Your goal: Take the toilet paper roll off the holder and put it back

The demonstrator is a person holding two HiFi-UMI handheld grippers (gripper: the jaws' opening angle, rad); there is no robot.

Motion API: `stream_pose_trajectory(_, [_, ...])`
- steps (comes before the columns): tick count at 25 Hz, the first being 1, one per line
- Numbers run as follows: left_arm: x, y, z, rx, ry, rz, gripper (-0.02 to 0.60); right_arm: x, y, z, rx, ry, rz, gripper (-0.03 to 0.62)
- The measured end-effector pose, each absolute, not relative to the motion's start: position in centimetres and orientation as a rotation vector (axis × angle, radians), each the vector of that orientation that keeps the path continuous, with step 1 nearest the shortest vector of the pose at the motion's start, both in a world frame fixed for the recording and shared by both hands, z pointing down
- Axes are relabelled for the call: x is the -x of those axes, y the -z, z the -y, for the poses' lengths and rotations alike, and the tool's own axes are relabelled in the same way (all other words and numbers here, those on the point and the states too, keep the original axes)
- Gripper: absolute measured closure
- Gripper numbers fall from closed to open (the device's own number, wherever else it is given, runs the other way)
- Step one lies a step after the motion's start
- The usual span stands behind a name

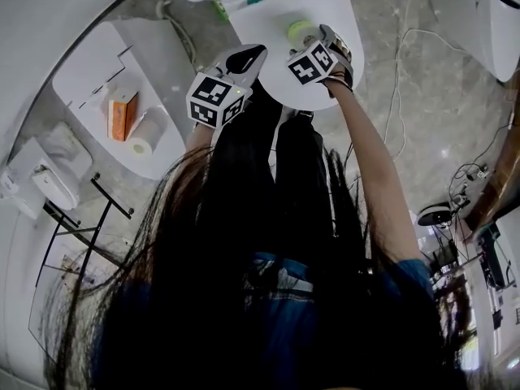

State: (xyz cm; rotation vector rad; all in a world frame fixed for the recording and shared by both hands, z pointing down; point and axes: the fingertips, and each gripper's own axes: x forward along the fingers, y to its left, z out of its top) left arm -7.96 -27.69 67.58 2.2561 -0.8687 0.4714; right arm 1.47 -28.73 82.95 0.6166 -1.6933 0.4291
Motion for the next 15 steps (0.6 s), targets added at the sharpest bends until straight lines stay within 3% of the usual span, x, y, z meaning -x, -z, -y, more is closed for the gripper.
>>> stream_pose_trajectory(8, [7.9,-67.3,27.1,-2.254,-0.481,0.892,0.581,-1.3,-81.8,28.4,-0.649,-0.411,1.695,0.149])
stream_pose_trajectory(15, [7.3,-66.4,25.7,-2.240,-0.463,0.935,0.580,-1.1,-75.2,28.0,-0.690,-0.437,1.886,0.151])
